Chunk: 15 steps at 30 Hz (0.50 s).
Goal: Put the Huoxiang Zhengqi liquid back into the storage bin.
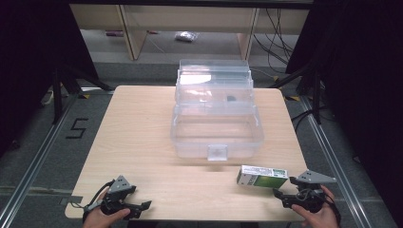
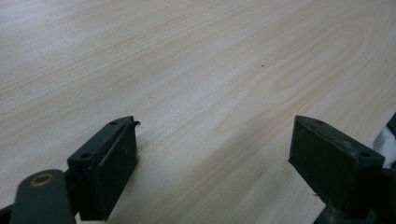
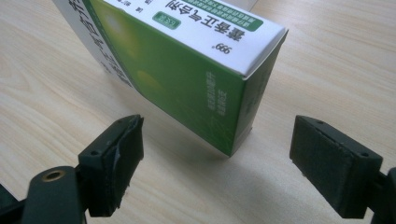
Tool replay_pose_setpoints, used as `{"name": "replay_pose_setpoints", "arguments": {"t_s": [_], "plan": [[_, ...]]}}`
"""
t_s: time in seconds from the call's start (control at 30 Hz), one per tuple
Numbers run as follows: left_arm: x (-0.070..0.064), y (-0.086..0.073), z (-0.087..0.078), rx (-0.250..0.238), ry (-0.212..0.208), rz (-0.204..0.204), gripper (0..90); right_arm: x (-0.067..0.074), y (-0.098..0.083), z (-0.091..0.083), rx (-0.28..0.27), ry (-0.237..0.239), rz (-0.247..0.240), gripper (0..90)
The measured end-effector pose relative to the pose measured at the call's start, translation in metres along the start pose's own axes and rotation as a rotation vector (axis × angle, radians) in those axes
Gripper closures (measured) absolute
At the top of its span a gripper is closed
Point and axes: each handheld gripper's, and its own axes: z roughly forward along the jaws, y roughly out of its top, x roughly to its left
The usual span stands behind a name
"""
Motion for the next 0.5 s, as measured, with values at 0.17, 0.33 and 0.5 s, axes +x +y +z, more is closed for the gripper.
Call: {"name": "replay_pose_setpoints", "arguments": {"t_s": [0.17,0.33,0.5], "plan": [[0.0,0.0,0.0,-0.001,0.0,-0.002,14.8,-0.001,0.003,-0.003,0.008,0.008,-0.009,17.9],[0.0,0.0,0.0,-0.001,-0.003,0.001,14.8,0.0,0.012,-0.008,0.015,0.01,-0.032,17.7],[0.001,0.0,-0.001,0.008,-0.002,0.008,14.8,0.001,0.022,-0.01,0.03,0.014,-0.075,17.3]]}}
